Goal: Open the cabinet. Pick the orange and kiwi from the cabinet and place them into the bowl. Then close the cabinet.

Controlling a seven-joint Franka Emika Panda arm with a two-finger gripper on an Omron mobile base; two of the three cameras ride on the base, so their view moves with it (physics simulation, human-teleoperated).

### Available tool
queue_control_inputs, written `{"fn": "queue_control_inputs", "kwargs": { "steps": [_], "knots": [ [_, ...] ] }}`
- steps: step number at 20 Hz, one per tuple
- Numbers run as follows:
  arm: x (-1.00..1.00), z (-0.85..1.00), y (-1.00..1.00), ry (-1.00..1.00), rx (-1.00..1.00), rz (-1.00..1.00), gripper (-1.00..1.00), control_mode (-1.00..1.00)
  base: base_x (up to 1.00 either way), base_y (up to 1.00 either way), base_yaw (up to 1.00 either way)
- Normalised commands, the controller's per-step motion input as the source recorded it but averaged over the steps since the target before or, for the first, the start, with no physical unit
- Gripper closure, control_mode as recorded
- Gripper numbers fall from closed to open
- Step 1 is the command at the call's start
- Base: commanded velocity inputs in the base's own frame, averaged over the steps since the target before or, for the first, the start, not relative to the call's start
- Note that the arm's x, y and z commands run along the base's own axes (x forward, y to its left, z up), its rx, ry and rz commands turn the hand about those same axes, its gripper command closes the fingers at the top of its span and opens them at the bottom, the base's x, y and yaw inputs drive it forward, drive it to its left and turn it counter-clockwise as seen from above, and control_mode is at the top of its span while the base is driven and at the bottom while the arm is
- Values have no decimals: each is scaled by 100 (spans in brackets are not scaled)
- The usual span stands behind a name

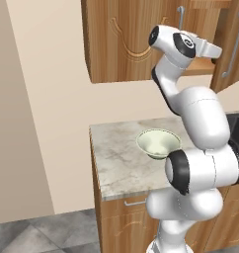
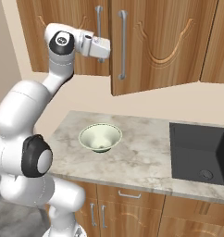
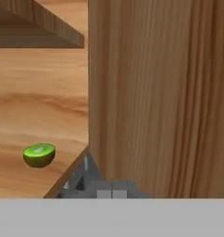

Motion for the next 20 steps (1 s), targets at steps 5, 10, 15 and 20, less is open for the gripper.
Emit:
{"fn": "queue_control_inputs", "kwargs": {
  "steps": [5,10,15,20],
  "knots": [
    [-17,0,-86,0,0,-17,100,-100,0,0,0],
    [-37,0,-93,0,0,-18,100,-100,0,0,0],
    [-38,0,-92,0,0,-16,100,-100,0,0,0],
    [-33,0,-89,0,0,-13,100,-100,0,0,0]
  ]
}}
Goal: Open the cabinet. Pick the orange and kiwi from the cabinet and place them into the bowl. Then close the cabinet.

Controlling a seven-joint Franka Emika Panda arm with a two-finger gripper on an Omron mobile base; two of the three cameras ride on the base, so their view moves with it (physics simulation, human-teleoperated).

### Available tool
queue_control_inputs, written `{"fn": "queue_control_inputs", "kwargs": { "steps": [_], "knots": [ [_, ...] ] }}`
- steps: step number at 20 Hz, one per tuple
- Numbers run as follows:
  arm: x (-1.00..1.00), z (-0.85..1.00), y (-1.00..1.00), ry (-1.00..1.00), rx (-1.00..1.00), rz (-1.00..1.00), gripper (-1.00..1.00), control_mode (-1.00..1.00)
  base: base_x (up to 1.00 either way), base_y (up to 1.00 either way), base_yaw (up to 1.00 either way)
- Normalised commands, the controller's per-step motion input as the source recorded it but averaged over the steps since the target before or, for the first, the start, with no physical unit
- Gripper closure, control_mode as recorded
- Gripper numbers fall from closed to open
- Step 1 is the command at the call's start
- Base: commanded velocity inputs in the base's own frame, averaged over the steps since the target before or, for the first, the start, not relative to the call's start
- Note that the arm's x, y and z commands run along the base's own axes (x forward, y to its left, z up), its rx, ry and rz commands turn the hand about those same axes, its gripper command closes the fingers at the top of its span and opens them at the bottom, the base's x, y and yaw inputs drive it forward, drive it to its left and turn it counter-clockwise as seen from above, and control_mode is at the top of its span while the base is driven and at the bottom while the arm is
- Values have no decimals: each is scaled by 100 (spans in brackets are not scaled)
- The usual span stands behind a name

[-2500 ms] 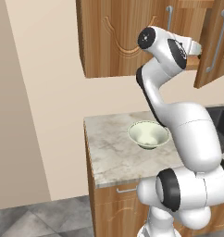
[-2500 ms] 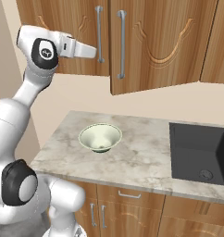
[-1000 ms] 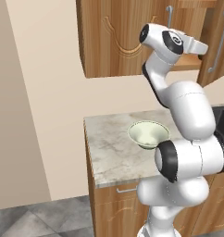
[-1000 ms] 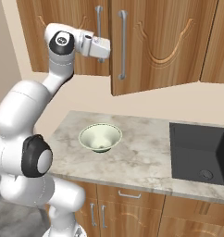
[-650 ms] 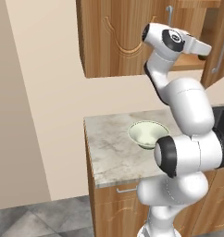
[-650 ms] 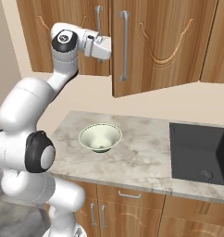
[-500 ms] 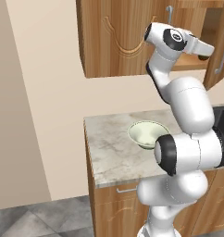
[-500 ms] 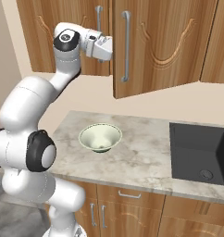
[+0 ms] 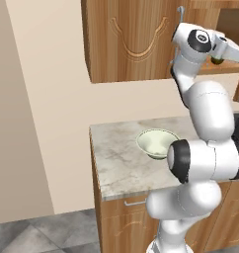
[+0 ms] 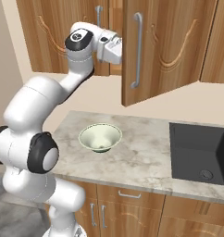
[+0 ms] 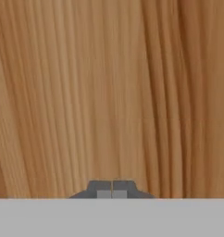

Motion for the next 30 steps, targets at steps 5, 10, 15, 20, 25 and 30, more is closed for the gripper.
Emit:
{"fn": "queue_control_inputs", "kwargs": {
  "steps": [5,10,15,20,25,30],
  "knots": [
    [-30,0,-90,0,0,-13,100,-100,0,0,0],
    [-20,0,-82,0,0,-11,100,-100,0,0,0],
    [0,0,-45,0,0,-2,100,-100,0,0,0],
    [0,-15,2,-3,-1,0,100,-100,0,0,0],
    [0,0,52,-1,0,16,100,-100,0,0,0],
    [0,0,65,6,0,41,100,-100,0,0,0]
  ]
}}
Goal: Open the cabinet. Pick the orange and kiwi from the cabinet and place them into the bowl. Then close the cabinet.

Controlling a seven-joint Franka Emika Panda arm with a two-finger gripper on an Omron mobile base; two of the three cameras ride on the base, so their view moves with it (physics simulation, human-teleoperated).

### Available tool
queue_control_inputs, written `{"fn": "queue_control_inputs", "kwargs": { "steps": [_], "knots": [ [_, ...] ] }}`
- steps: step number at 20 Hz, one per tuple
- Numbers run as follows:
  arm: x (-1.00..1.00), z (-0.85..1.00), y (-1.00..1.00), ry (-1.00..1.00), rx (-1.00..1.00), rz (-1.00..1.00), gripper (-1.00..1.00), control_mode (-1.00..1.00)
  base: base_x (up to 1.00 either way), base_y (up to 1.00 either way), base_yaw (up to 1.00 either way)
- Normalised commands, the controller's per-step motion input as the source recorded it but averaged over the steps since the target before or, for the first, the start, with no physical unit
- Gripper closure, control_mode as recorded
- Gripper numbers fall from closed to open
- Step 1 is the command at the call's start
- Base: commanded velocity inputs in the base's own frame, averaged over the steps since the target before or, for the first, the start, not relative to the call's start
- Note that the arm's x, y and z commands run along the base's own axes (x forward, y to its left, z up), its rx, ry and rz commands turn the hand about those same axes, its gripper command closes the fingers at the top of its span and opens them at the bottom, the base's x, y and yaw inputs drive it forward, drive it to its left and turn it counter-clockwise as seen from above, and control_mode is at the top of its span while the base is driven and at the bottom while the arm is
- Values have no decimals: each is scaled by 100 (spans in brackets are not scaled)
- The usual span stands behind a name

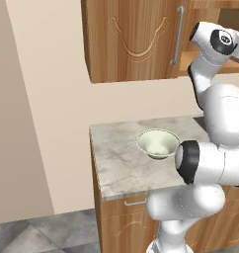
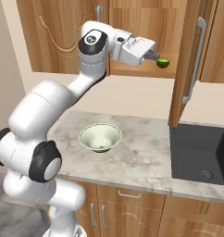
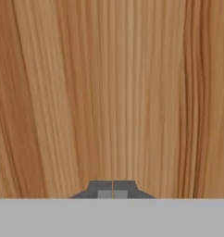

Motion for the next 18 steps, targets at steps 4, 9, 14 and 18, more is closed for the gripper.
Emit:
{"fn": "queue_control_inputs", "kwargs": {
  "steps": [4,9,14,18],
  "knots": [
    [0,0,70,9,-1,44,100,-100,0,0,0],
    [6,0,53,3,-1,44,100,-100,0,0,0],
    [19,-1,37,0,0,54,100,-100,0,0,0],
    [27,0,28,0,2,52,100,-100,0,0,0]
  ]
}}
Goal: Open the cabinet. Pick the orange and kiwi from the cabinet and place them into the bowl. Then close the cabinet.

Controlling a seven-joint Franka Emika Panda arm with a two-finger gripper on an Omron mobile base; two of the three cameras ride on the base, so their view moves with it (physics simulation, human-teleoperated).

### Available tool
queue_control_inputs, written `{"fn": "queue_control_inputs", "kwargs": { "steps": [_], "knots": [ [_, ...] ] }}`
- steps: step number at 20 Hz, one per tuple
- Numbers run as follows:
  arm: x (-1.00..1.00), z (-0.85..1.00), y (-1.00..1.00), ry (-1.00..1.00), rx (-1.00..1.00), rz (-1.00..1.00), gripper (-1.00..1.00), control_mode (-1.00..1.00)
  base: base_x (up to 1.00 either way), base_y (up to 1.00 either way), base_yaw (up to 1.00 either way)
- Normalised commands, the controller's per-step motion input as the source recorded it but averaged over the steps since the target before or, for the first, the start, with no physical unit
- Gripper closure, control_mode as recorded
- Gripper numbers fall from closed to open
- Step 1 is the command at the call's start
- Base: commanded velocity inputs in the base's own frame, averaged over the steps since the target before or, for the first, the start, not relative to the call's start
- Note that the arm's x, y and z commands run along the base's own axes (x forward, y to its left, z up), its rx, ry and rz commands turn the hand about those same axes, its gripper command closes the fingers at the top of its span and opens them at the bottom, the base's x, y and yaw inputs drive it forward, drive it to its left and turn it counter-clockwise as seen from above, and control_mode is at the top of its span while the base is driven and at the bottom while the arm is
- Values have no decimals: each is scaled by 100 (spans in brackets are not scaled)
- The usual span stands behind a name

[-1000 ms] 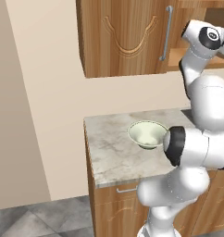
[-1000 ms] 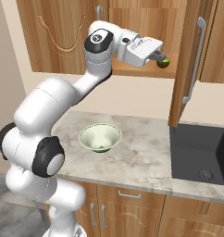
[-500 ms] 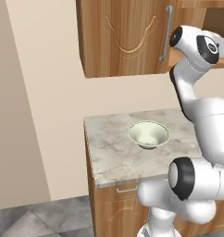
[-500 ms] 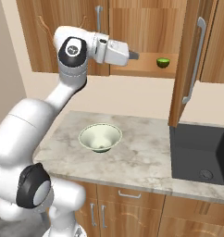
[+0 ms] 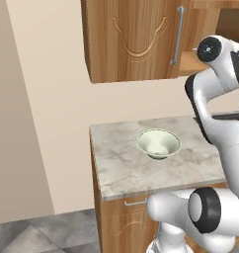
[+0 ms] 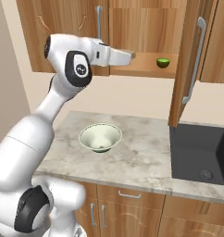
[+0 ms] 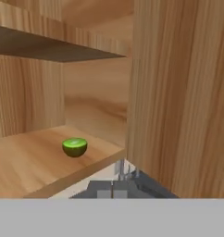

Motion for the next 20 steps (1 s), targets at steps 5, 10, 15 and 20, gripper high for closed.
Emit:
{"fn": "queue_control_inputs", "kwargs": {
  "steps": [5,10,15,20],
  "knots": [
    [33,0,24,0,2,48,100,-100,0,0,0],
    [23,0,34,0,0,40,100,-100,0,0,0],
    [4,7,34,0,0,31,100,-100,0,0,0],
    [0,12,38,0,0,12,-100,-100,0,0,0]
  ]
}}
